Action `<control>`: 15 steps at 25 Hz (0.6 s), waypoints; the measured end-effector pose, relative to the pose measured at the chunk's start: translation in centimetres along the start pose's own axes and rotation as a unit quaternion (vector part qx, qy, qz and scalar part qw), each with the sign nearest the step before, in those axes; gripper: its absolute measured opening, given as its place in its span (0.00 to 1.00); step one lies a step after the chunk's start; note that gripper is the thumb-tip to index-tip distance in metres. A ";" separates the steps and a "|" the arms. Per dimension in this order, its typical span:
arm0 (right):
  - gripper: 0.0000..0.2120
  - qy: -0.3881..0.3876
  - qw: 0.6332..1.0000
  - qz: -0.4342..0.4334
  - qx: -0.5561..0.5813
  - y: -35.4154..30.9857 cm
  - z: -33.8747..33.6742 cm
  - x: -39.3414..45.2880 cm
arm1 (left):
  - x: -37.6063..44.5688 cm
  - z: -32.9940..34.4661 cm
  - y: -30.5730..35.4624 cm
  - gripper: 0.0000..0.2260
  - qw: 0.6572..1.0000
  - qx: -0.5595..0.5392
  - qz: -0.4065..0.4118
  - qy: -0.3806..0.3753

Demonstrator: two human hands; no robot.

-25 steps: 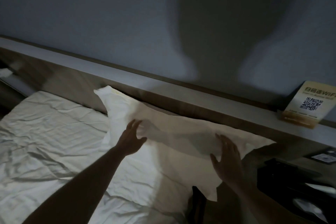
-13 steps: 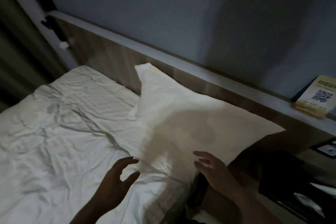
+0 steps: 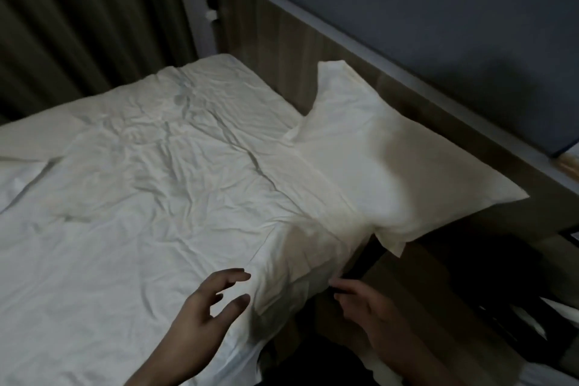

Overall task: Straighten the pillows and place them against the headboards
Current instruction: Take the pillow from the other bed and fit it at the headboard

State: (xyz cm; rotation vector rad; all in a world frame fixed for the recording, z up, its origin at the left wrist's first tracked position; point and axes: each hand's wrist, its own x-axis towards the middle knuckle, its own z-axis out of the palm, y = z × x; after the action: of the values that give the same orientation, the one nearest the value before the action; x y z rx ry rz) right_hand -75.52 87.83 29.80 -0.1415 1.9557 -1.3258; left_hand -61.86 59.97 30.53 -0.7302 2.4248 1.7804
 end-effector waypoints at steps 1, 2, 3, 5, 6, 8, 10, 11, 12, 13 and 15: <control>0.11 -0.022 1.000 0.001 -0.005 0.4 0.8 -1.0 | -2.0 -0.1 -0.4 0.15 1.000 -0.008 -0.008 0.016; 0.12 -0.041 0.999 -0.006 -0.011 0.7 1.6 -1.9 | -4.2 -0.2 -0.8 0.15 0.999 -0.015 -0.016 0.037; 0.11 -0.052 0.998 -0.017 -0.011 0.8 2.3 -2.7 | -6.3 -0.3 -1.2 0.15 0.998 -0.022 -0.025 0.060; 0.10 -0.072 0.997 -0.031 0.001 1.0 3.3 -4.0 | -10.6 -0.1 -2.0 0.15 0.992 -0.039 -0.049 0.112; 0.11 -0.091 0.995 -0.038 0.008 1.0 3.8 -4.6 | -12.7 0.3 -2.5 0.15 0.987 -0.047 -0.065 0.137; 0.23 -0.132 0.989 -0.058 0.013 1.9 4.8 -6.0 | -17.4 1.6 -3.8 0.14 0.976 -0.067 -0.103 0.182; 0.22 -0.155 0.986 -0.056 -0.007 4.1 6.1 -7.0 | -21.6 3.2 -5.2 0.14 0.966 -0.078 -0.142 0.204; 0.15 -0.163 0.985 -0.050 -0.015 5.2 7.0 -7.6 | -23.4 3.8 -6.0 0.13 0.961 -0.088 -0.157 0.210; 0.10 -0.172 0.984 -0.040 -0.023 6.4 8.0 -8.7 | -25.6 4.3 -6.9 0.13 0.958 -0.094 -0.168 0.212; 0.10 -0.175 0.984 -0.029 -0.033 7.4 9.1 -9.8 | -27.7 4.6 -7.5 0.13 0.957 -0.096 -0.171 0.212; 0.10 -0.202 0.978 -0.027 -0.034 8.7 11.2 -12.6 | -31.5 4.8 -8.1 0.14 0.956 -0.099 -0.158 0.227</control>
State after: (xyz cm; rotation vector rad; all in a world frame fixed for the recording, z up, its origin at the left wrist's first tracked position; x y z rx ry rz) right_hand -56.77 89.36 27.16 -0.4627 1.6582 -1.1583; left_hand -31.83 73.29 31.42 -1.6042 2.1967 1.9002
